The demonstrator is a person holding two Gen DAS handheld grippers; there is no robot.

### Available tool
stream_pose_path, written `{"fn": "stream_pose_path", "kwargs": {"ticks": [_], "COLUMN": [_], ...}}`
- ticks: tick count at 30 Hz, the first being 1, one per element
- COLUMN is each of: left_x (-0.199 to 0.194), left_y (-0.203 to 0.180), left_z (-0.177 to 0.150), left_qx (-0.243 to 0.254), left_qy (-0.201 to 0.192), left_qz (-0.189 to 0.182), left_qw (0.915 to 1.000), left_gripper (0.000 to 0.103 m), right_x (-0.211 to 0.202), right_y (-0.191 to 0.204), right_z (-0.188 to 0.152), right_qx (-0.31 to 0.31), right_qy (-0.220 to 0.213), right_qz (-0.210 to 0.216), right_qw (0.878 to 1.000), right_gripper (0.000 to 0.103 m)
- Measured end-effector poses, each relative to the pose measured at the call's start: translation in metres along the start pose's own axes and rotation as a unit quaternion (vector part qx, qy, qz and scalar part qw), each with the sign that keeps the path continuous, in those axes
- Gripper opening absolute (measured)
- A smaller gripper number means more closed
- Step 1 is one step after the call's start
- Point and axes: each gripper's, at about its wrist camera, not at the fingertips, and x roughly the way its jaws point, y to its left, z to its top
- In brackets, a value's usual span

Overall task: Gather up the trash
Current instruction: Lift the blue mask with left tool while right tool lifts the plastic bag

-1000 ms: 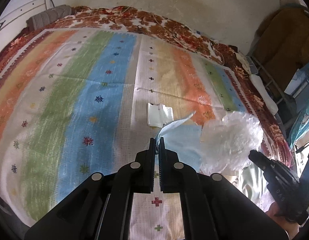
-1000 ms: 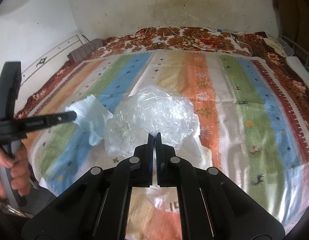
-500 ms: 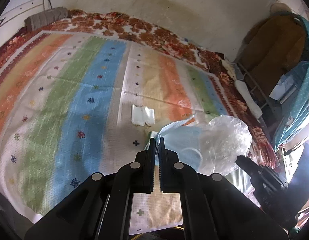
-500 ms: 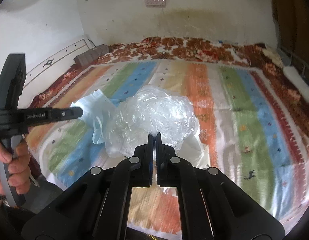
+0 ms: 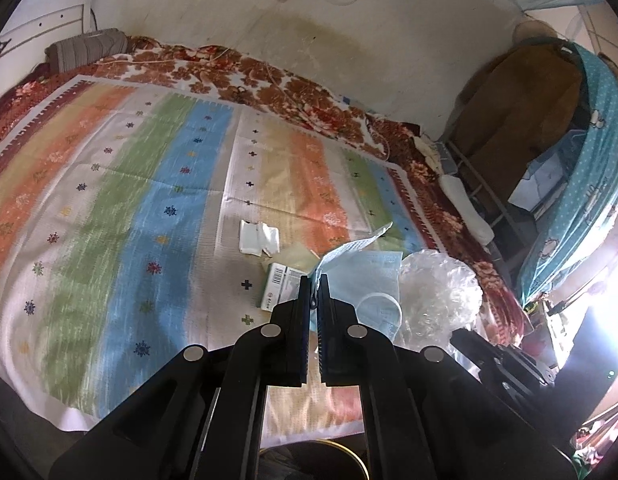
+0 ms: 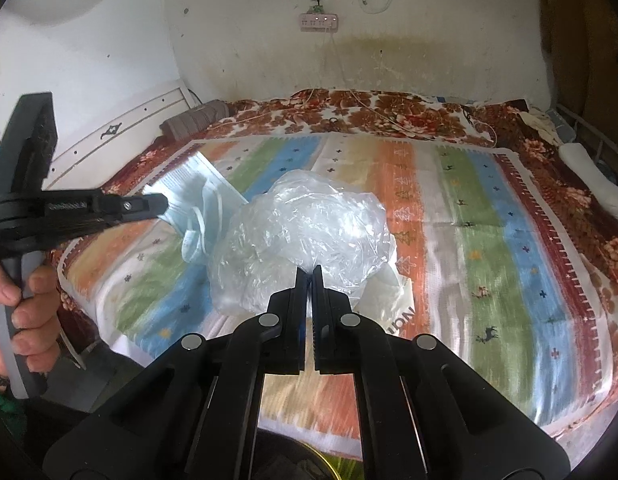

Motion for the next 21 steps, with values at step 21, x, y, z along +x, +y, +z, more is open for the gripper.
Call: {"fn": "stream_pose_path", "kwargs": {"ticks": [21], "left_x": [-0.061], "left_y": [-0.013], "left_z": [-0.041], "left_qx": [-0.001], "left_qy": [-0.01], "left_qz": [-0.05], "left_qw": [0.9987], "left_gripper": [0.002], "right_x": [-0.054], "right_y": [0.026], "right_z": [-0.037], "right_qx": [-0.008], "right_qy": [0.008], "right_qz": [0.006], "right_qw": [1.0], "right_gripper": [0.001]}}
